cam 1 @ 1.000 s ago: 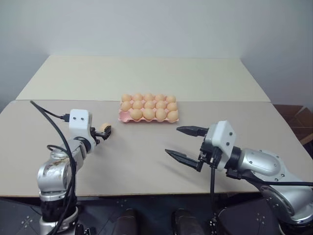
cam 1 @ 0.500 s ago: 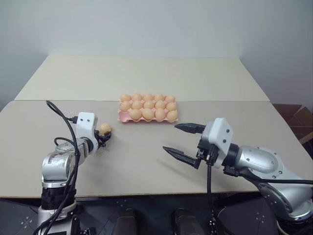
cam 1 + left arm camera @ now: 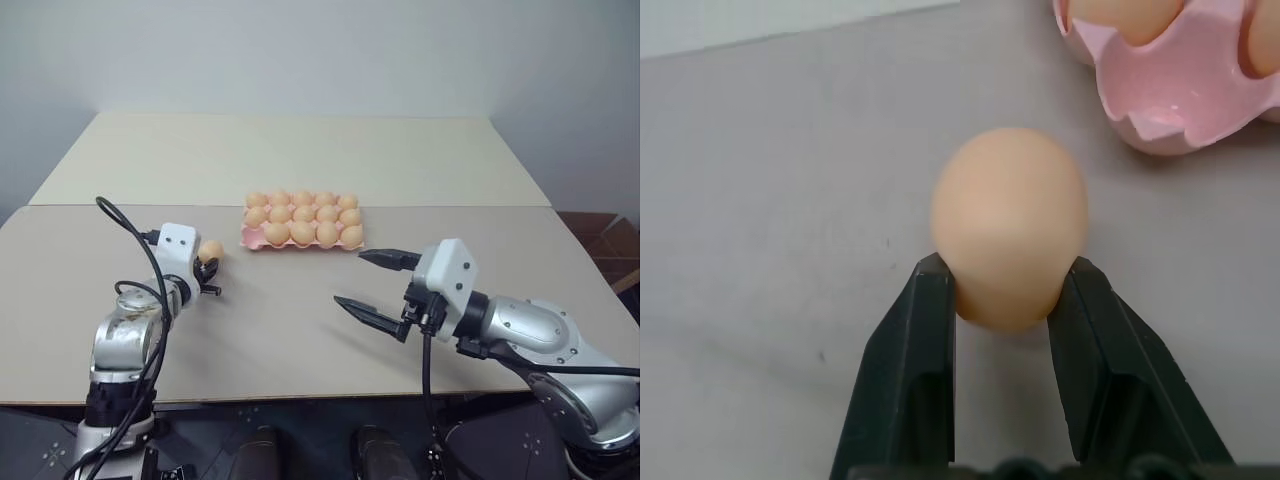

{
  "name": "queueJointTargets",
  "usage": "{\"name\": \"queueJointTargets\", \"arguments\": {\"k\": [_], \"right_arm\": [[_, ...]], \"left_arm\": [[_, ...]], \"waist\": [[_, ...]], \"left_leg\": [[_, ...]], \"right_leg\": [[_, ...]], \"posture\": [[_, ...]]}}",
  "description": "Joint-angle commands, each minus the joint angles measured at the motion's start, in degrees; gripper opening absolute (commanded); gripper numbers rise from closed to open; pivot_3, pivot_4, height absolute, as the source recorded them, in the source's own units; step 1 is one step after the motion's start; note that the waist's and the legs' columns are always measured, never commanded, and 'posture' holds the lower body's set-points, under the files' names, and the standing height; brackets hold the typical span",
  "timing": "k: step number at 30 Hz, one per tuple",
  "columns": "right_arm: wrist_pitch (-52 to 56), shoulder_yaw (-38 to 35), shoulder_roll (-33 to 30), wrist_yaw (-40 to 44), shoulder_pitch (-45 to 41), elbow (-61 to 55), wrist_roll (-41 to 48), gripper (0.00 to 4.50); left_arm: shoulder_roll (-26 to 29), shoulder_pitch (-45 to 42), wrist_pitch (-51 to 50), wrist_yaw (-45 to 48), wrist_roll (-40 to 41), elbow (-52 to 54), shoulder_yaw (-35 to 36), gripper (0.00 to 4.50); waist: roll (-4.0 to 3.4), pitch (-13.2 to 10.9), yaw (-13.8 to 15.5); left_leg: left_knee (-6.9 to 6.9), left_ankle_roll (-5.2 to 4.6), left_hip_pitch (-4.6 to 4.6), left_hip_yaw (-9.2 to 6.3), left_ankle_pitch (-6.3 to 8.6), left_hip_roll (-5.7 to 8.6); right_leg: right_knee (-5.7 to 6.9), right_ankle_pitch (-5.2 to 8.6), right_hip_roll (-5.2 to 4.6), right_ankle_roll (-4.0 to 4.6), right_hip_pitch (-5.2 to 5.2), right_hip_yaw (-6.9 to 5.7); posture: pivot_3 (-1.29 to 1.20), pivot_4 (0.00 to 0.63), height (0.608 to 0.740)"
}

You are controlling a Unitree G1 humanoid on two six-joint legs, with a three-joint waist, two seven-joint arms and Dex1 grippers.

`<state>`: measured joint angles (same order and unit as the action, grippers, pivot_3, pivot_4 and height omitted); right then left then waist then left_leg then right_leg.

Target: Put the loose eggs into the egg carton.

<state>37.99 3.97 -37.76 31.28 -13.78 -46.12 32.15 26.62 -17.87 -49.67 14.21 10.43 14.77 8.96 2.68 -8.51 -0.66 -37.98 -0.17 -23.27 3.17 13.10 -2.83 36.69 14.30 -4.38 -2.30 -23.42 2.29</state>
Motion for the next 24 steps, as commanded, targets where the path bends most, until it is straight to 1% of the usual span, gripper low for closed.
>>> {"name": "queueJointTargets", "arguments": {"k": [1, 4, 7, 13, 16, 20, 24], "right_arm": [[-0.6, -1.1, -0.1, 0.0, 0.2, -1.8, -0.2, 4.06], [-0.9, -1.0, 0.0, 0.1, 0.0, -1.4, -0.3, 4.06], [-1.0, -0.6, 0.2, 0.2, -0.3, -1.0, -0.6, 4.06], [-0.6, -0.7, 0.3, -0.1, -0.3, -1.4, -0.8, 4.06], [-0.3, -0.9, 0.2, -0.5, 0.2, -2.2, -0.7, 4.06], [-0.1, -1.2, 0.3, -1.1, 0.7, -2.7, -0.6, 4.06], [0.3, -0.8, 0.5, -1.7, 0.1, -2.7, -0.4, 4.06]], "left_arm": [[-1.2, -1.2, 1.2, -0.5, 0.4, 7.7, -1.0, 0.99], [-3.5, -3.7, 1.2, -0.7, 0.4, 6.5, -3.0, 0.99], [-6.4, -8.3, 3.8, -1.4, -1.3, 0.0, -6.2, 0.99], [-8.7, -12.2, 7.7, -2.7, -3.7, -6.9, -8.6, 0.99], [-9.0, -12.0, 7.3, -3.7, -4.6, -6.3, -8.6, 0.99], [-8.5, -10.2, 4.9, -5.1, -5.3, -2.3, -8.0, 0.99], [-8.1, -9.2, 4.6, -4.9, -5.4, -2.7, -7.9, 0.99]], "waist": [[0.00, 0.0, 0.2], [0.00, 0.0, 0.6], [0.00, 0.0, 0.8], [0.02, 0.0, 0.3], [0.02, 0.0, 0.3], [0.02, 0.0, 0.2], [0.02, 0.0, 0.2]], "left_leg": [[0.00, 0.00, -0.01, 0.00, 0.00, 0.00], [0.00, 0.00, 0.01, 0.01, 0.00, 0.03], [0.00, -0.01, 0.04, 0.01, -0.01, 0.04], [0.00, -0.01, -0.04, 0.00, 0.00, 0.06], [0.00, -0.01, -0.05, -0.01, 0.00, 0.06], [0.00, -0.01, -0.03, 0.00, -0.01, 0.06], [0.00, -0.01, -0.03, 0.00, -0.01, 0.06]], "right_leg": [[0.00, 0.00, 0.00, 0.00, 0.00, 0.00], [0.00, -0.01, -0.02, -0.02, 0.02, -0.01], [0.00, -0.02, 0.01, -0.02, 0.06, -0.02], [-0.03, -0.02, 0.06, -0.05, -0.02, 0.02], [0.01, -0.02, 0.05, -0.05, -0.04, 0.02], [0.00, -0.05, 0.03, -0.09, -0.02, 0.03], [0.01, -0.05, 0.04, -0.09, -0.02, 0.02]], "posture": [[0.00, 0.150, 0.740], [0.00, 0.150, 0.740], [0.00, 0.150, 0.740], [0.00, 0.150, 0.740], [0.00, 0.150, 0.740], [0.00, 0.150, 0.740], [0.00, 0.150, 0.740]]}}
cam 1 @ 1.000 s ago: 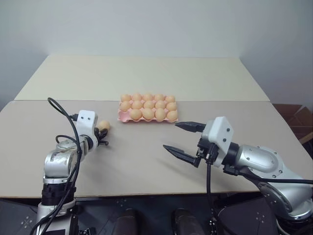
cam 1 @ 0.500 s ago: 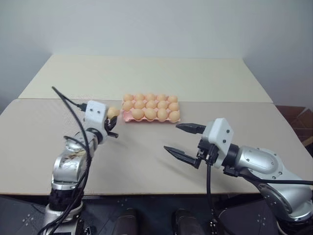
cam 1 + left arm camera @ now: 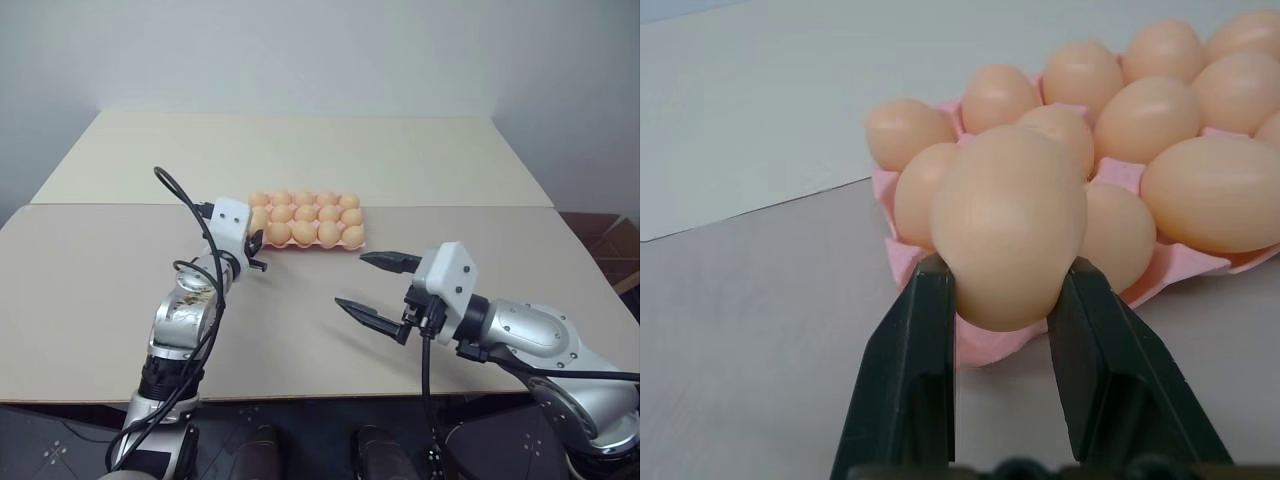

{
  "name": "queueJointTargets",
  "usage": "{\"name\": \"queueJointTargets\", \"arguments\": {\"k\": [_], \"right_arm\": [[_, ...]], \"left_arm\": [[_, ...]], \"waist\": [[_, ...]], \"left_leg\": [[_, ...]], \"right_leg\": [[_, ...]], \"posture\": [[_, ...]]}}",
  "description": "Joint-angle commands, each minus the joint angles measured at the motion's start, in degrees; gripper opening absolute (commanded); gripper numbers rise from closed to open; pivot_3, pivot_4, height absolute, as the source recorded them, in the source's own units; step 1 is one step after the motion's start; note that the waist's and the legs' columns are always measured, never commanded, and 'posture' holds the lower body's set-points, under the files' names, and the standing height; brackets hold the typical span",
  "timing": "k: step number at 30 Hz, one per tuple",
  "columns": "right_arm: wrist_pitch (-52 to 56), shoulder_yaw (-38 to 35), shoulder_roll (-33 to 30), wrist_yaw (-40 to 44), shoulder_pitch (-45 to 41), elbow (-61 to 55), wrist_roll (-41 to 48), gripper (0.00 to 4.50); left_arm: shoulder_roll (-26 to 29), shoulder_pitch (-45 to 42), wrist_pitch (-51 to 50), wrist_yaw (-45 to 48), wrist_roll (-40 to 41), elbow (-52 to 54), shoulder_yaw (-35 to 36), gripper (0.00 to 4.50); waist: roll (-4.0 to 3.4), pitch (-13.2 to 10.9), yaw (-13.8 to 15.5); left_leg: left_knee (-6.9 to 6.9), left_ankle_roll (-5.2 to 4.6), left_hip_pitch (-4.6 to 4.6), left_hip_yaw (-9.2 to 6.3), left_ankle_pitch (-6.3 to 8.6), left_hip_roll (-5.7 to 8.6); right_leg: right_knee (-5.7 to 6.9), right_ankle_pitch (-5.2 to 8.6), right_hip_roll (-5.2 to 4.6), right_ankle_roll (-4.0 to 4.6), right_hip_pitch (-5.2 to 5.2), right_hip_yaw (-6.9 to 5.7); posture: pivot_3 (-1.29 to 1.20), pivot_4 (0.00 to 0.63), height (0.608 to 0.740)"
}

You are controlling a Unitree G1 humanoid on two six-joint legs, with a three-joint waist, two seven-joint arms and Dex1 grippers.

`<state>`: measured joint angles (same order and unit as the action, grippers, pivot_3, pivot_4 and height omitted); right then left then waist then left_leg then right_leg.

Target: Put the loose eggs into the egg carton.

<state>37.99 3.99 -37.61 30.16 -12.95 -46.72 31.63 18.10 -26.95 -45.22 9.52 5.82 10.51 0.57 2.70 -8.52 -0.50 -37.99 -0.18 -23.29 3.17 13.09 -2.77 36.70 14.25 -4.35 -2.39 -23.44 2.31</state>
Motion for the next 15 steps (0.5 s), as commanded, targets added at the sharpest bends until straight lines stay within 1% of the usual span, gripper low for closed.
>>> {"name": "queueJointTargets", "arguments": {"k": [1, 7, 12, 14, 15], "right_arm": [[0.4, -0.7, 0.4, -0.7, -1.0, -2.1, 0.2, 4.06], [0.3, -0.9, 0.4, -0.6, -1.3, -2.0, 0.5, 4.06], [0.1, -1.3, 0.1, -0.3, -0.6, -2.2, 0.6, 4.06], [0.0, -1.3, 0.1, -0.3, -0.4, -2.3, 0.6, 4.06], [0.0, -1.4, 0.1, -0.3, -0.3, -2.3, 0.6, 4.06]], "left_arm": [[0.5, -0.1, 0.6, -0.2, -1.0, 0.9, 0.4, 0.99], [0.0, -0.5, 2.4, -1.1, -2.2, -2.8, 0.3, 0.99], [-0.1, -0.1, 3.2, -0.9, -2.0, -3.2, 0.6, 0.99], [-0.2, -0.3, 3.6, -0.4, -1.3, -3.7, 1.0, 1.72], [-0.3, -0.4, 3.9, -0.5, -1.3, -3.8, 1.1, 1.95]], "waist": [[0.00, 0.0, 0.0], [0.00, 0.0, 0.0], [0.00, 0.0, 0.0], [0.00, 0.0, 0.0], [0.00, 0.0, 0.0]], "left_leg": [[0.00, 0.00, 0.00, 0.00, 0.00, 0.00], [0.00, 0.00, 0.00, 0.00, 0.00, 0.01], [0.00, 0.00, -0.01, 0.00, 0.00, 0.01], [0.00, 0.00, 0.00, 0.00, 0.00, 0.00], [0.00, 0.00, 0.00, 0.00, 0.00, 0.00]], "right_leg": [[0.00, 0.00, 0.00, 0.00, 0.00, 0.00], [-0.01, 0.00, 0.00, 0.00, 0.00, -0.01], [-0.01, 0.00, -0.01, 0.00, 0.00, -0.01], [0.00, 0.00, 0.00, 0.00, 0.00, -0.01], [0.00, 0.00, 0.00, 0.00, 0.01, -0.01]], "posture": [[0.00, 0.150, 0.740], [0.00, 0.150, 0.740], [0.00, 0.150, 0.740], [0.00, 0.150, 0.740], [0.00, 0.150, 0.740]]}}
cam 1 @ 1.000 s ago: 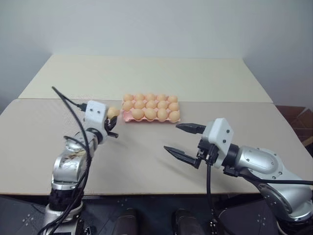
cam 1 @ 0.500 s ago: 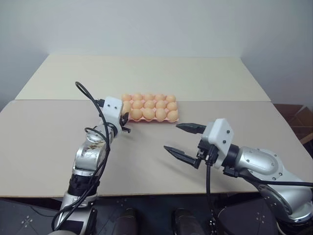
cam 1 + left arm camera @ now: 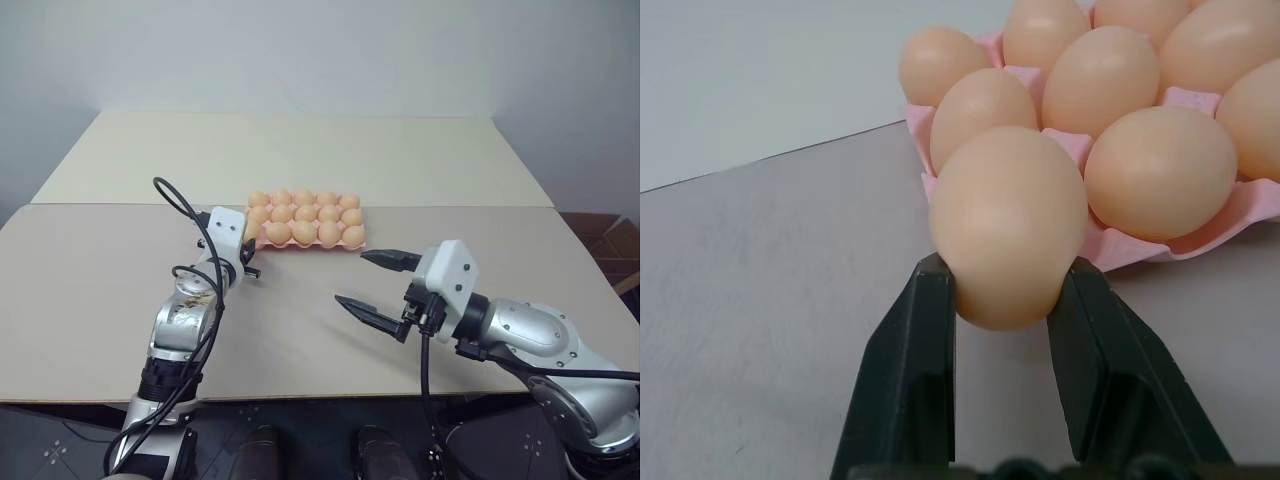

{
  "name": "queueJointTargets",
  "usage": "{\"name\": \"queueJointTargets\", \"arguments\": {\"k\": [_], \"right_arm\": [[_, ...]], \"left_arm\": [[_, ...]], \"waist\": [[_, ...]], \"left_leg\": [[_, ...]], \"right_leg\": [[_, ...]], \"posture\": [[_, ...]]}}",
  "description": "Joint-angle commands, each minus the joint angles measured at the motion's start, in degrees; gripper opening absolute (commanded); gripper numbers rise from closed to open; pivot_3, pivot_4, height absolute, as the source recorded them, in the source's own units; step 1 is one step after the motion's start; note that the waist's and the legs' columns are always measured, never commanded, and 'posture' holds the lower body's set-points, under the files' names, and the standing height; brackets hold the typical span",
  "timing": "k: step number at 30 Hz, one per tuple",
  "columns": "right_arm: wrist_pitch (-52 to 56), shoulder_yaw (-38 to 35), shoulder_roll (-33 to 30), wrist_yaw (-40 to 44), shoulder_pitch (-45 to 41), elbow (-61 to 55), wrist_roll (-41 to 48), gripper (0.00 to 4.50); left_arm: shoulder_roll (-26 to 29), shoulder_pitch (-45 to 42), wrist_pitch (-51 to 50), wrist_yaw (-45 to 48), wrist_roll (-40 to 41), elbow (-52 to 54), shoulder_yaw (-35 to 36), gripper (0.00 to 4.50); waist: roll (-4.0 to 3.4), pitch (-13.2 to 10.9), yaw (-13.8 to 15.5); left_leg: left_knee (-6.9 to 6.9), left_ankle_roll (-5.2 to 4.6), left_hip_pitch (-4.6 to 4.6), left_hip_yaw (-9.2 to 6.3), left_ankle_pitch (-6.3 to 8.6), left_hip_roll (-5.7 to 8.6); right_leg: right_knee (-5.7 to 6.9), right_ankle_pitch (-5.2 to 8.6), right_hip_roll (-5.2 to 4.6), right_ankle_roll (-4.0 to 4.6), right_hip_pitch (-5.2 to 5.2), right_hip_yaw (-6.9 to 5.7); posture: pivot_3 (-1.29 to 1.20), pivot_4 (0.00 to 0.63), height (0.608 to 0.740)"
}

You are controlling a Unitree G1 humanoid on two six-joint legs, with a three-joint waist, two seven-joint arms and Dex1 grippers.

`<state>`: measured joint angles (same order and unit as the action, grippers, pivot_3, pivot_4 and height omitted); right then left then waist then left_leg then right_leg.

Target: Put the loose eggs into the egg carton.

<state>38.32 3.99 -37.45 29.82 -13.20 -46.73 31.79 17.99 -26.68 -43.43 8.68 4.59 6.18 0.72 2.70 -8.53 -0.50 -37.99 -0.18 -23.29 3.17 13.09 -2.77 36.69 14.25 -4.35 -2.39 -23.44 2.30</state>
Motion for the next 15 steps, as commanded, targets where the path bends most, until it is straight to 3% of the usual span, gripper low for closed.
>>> {"name": "queueJointTargets", "arguments": {"k": [1, 6, 15], "right_arm": [[-0.4, -1.3, -0.1, 0.1, 0.0, -2.3, 0.4, 4.06], [-0.6, -1.3, -0.1, 0.2, 0.2, -2.0, 0.1, 4.06], [-1.7, -3.7, 1.4, -1.8, 2.5, -1.7, -0.2, 4.06]], "left_arm": [[-0.2, -0.8, 2.1, 0.3, -0.1, 0.5, 1.0, 2.28], [-0.4, -0.3, 2.0, -0.7, -0.6, 1.1, 1.4, 3.86], [-4.4, 6.5, 5.5, -5.3, 0.6, 15.0, 7.8, 3.86]], "waist": [[0.00, 0.0, 0.0], [0.00, 0.0, 0.0], [0.00, 0.0, -0.1]], "left_leg": [[0.00, 0.00, 0.00, 0.00, 0.00, 0.00], [0.00, 0.00, 0.00, 0.00, 0.00, 0.00], [0.00, 0.00, -0.02, -0.01, 0.00, -0.02]], "right_leg": [[0.00, 0.00, 0.00, 0.00, 0.00, 0.00], [-0.01, 0.00, 0.00, 0.00, 0.00, 0.00], [-0.02, 0.00, -0.01, 0.00, 0.00, 0.01]], "posture": [[0.00, 0.150, 0.740], [0.00, 0.150, 0.740], [0.00, 0.150, 0.740]]}}
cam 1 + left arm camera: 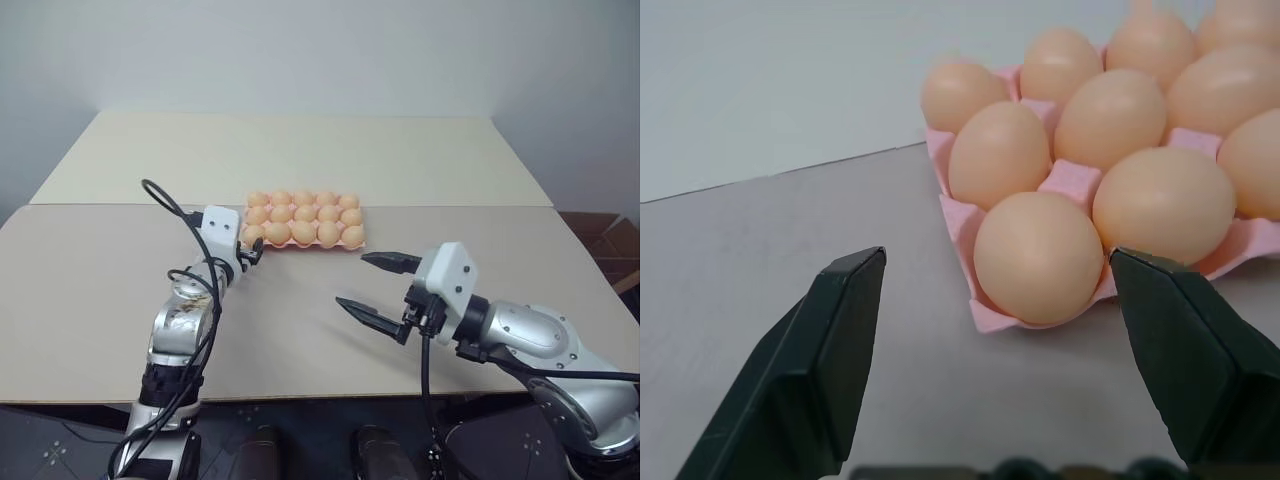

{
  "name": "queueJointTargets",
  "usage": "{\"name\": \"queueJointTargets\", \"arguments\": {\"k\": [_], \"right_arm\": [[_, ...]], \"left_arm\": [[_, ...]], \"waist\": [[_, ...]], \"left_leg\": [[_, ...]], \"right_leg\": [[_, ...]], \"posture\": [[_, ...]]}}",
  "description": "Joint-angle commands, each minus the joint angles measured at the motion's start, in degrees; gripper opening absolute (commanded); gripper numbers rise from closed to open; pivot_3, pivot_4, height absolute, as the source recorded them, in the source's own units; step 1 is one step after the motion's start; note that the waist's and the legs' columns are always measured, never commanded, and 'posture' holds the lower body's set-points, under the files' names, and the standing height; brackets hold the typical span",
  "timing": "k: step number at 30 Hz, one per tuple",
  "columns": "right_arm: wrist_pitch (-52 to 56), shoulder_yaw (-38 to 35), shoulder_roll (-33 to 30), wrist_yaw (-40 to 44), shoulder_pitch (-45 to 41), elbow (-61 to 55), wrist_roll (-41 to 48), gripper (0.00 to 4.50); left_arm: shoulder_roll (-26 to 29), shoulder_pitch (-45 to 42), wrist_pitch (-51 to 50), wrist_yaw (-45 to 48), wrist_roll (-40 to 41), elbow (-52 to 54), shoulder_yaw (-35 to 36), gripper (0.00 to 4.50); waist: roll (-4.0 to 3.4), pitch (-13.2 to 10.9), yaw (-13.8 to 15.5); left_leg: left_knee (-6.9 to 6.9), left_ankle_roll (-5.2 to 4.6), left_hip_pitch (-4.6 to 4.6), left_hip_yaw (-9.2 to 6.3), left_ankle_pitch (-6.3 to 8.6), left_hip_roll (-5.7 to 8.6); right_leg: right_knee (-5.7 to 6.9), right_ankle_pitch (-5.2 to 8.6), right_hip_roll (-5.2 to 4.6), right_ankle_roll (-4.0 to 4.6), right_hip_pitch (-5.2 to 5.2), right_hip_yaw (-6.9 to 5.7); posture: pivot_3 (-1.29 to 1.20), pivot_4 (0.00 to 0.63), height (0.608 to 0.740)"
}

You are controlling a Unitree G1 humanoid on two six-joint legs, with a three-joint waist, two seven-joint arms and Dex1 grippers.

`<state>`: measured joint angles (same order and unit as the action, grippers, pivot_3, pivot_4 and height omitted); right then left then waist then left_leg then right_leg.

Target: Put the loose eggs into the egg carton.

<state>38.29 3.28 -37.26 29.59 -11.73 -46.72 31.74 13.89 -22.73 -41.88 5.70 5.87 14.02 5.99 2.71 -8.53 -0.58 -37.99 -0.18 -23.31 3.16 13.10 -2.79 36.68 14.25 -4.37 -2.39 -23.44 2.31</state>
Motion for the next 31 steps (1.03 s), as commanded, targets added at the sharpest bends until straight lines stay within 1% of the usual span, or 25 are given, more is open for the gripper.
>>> {"name": "queueJointTargets", "arguments": {"k": [1, 3, 5, 9, 11, 14, 16, 18, 20, 27, 31], "right_arm": [[-2.5, -3.6, 2.5, -3.0, 2.0, -1.4, -0.9, 4.06], [-4.9, -4.0, 5.3, -6.1, 4.1, -0.4, -3.8, 4.06], [-9.8, -3.3, 9.6, -10.5, 6.8, 1.4, -9.2, 4.06], [-26.7, -1.2, 19.5, -21.8, 13.7, 8.5, -24.2, 4.06], [-34.6, -1.8, 24.1, -25.3, 17.2, 12.1, -27.9, 4.06], [-43.4, -2.9, 27.9, -26.7, 24.1, 16.0, -29.5, 4.06], [-46.7, -3.3, 29.3, -26.6, 27.7, 17.4, -29.4, 4.06], [-49.0, -3.5, 29.3, -25.4, 30.4, 18.1, -29.2, 4.06], [-50.3, -3.4, 29.0, -24.5, 31.6, 18.6, -29.1, 4.06], [-51.2, -3.9, 29.1, -24.1, 29.7, 20.9, -29.3, 4.06], [-51.4, -4.2, 28.9, -23.8, 29.2, 21.6, -29.4, 4.06]], "left_arm": [[-0.6, 4.2, 3.4, -1.6, 0.8, 9.7, 4.1, 3.86], [-0.3, 9.1, 3.7, 0.0, 2.8, 14.7, 6.5, 3.86], [0.5, 14.7, 6.7, 1.2, 2.6, 18.0, 7.5, 3.86], [-1.9, 24.1, 10.7, 1.6, 4.6, 23.7, 9.4, 3.86], [-3.7, 28.9, 13.6, 1.2, 4.0, 25.4, 8.8, 3.86], [-6.9, 35.2, 18.2, 0.6, 3.2, 26.8, 6.7, 3.86], [-8.2, 37.5, 19.9, 0.6, 3.4, 27.2, 5.6, 3.86], [-8.8, 38.2, 21.3, 0.4, 3.2, 27.1, 4.9, 3.86], [-9.0, 38.2, 22.6, 0.3, 3.1, 26.7, 4.6, 3.86], [-8.6, 36.6, 24.1, 0.0, 3.6, 25.1, 5.2, 3.86], [-8.2, 37.0, 25.9, 0.3, 2.8, 24.4, 4.7, 3.86]], "waist": [[0.00, 0.0, -0.1], [-0.01, 0.0, -0.2], [-0.01, 0.0, -0.2], [0.02, 0.0, 0.1], [0.00, 0.0, 0.2], [0.00, 0.0, 0.1], [0.00, 0.0, 0.1], [-0.03, 0.0, -0.1], [-0.05, 0.0, -0.2], [-0.06, 0.0, -0.2], [-0.06, 0.0, -0.2]], "left_leg": [[0.00, 0.00, 0.01, 0.00, 0.00, -0.01], [0.01, 0.00, 0.02, 0.01, 0.00, -0.04], [0.01, 0.01, 0.06, 0.04, 0.00, -0.03], [0.01, 0.01, 0.09, 0.13, 0.00, -0.02], [0.01, 0.02, 0.10, 0.16, 0.01, -0.02], [0.01, 0.02, 0.09, 0.20, 0.01, -0.03], [0.02, 0.02, 0.09, 0.19, 0.01, -0.06], [0.02, 0.02, 0.07, 0.20, 0.01, -0.11], [0.02, 0.02, 0.13, 0.19, 0.01, -0.13], [0.02, 0.01, 0.11, 0.17, 0.01, -0.13], [0.02, 0.01, 0.05, 0.18, 0.02, -0.12]], "right_leg": [[0.00, 0.00, 0.00, 0.00, 0.00, 0.01], [0.02, 0.00, 0.02, 0.00, -0.01, 0.03], [0.07, 0.00, 0.01, 0.01, -0.01, 0.06], [0.04, 0.00, -0.05, 0.01, 0.01, 0.05], [0.00, 0.00, -0.07, 0.01, 0.03, 0.05], [-0.01, 0.00, -0.07, 0.02, 0.02, 0.08], [-0.02, 0.03, -0.07, 0.05, 0.02, 0.07], [0.01, 0.05, -0.06, 0.11, -0.04, 0.08], [0.01, 0.23, -0.06, 0.51, -0.03, 0.11], [0.01, 0.28, -0.02, 0.57, -0.04, 0.10], [0.00, 0.14, -0.02, 0.21, -0.05, 0.08]], "posture": [[0.00, 0.150, 0.740], [0.00, 0.150, 0.740], [0.00, 0.150, 0.740], [0.00, 0.150, 0.740], [0.00, 0.150, 0.740], [0.00, 0.150, 0.740], [0.00, 0.150, 0.740], [0.00, 0.150, 0.740], [0.00, 0.150, 0.740], [0.00, 0.150, 0.740], [0.00, 0.150, 0.740]]}}
